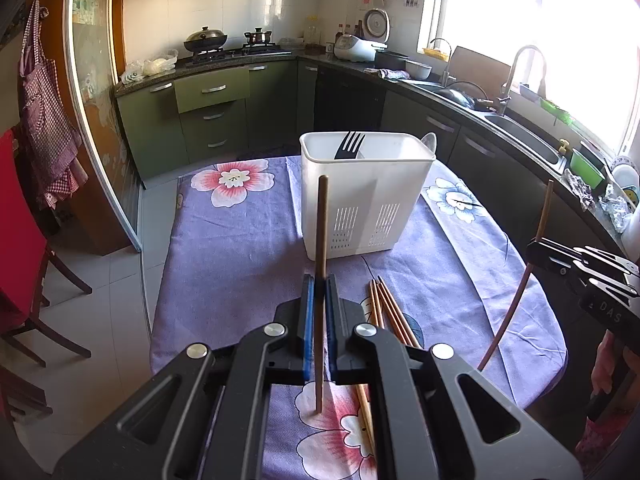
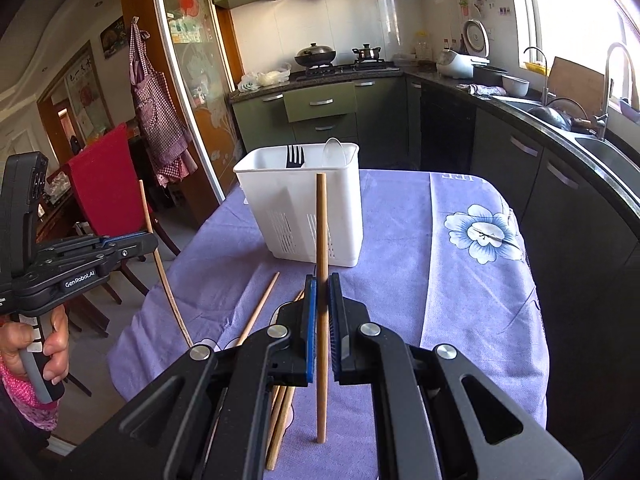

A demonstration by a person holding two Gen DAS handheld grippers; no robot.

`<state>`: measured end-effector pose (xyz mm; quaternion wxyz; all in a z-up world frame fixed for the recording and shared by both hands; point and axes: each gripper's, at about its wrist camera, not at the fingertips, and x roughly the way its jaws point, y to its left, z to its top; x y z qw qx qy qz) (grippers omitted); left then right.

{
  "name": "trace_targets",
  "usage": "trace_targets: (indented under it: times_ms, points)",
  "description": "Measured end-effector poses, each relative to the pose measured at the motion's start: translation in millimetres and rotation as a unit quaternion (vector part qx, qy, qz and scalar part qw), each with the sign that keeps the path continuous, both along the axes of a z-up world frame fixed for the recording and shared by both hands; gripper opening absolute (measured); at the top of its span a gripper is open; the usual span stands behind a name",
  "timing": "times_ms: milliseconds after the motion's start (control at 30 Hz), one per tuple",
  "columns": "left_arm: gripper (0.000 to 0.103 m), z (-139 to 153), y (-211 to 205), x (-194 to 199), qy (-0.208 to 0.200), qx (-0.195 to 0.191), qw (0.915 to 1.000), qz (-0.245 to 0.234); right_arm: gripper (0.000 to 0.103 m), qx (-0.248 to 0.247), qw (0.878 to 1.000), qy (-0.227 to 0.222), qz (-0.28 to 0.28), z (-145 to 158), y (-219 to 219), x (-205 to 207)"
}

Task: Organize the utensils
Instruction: 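Carry both chopsticks over the white holder and open both tools to drop them in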

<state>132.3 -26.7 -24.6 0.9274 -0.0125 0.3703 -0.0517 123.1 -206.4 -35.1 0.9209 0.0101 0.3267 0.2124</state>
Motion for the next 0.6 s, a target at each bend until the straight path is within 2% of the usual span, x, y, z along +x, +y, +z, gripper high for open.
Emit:
trace_targets:
  times_ms: [267,600]
  points:
    - [0.005,19.8,-2.0,-4.2,-0.020,0.002,0.9998,-0.005,0.007,0.010,1.000,-0.023,0.003,19.6,-3.2,-2.9]
    - [0.005,40.0,-3.9,8.8,-0.030,-0.006,0.9995,-0.014,0.007,0.020,0.998,-0.049,0.017,57.0,6.7,12.0]
